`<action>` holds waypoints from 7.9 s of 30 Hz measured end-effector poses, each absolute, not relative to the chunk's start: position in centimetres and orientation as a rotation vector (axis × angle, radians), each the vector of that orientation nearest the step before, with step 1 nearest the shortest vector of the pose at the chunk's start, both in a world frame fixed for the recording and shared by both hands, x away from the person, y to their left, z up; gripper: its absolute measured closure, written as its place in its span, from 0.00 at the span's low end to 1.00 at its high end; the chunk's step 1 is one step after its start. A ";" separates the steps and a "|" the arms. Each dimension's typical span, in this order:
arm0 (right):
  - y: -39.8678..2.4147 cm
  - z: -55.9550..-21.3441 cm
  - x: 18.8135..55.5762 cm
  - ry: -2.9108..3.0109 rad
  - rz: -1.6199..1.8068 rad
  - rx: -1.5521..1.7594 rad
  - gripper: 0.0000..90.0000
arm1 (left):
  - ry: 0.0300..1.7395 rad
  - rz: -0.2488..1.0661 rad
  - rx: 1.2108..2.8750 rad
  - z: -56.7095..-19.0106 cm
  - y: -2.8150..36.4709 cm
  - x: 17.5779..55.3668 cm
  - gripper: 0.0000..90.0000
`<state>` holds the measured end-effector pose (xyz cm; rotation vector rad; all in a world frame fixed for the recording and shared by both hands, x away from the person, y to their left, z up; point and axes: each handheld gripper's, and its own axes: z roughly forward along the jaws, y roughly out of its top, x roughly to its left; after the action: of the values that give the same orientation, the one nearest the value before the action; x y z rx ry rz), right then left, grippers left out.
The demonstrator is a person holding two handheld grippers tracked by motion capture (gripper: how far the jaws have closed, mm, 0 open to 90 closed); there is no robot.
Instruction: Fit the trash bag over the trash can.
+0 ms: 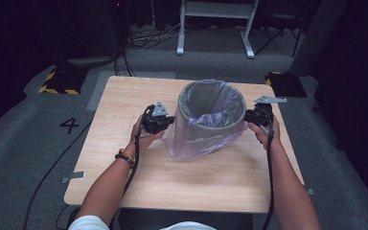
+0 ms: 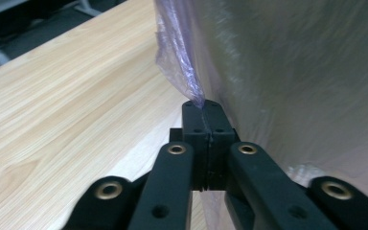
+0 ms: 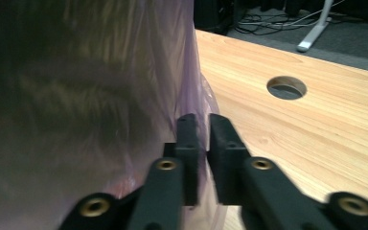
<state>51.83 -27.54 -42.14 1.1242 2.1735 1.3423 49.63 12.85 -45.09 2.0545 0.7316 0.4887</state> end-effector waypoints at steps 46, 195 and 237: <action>-27.3 -45.8 44.6 2.317 1.241 0.897 1.00 | 0.539 0.450 2.153 -47.1 10.1 43.7 0.72; -17.5 -32.8 50.6 2.416 0.934 0.921 0.26 | 0.734 0.292 2.256 -50.4 18.7 38.6 0.14; -15.8 -33.2 50.5 2.627 0.595 0.908 0.28 | 0.732 0.290 2.256 -50.4 18.7 38.6 0.14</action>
<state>50.53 -15.79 -33.16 0.9076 2.6271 0.5949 38.58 18.75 -50.37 2.2565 0.7323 0.2901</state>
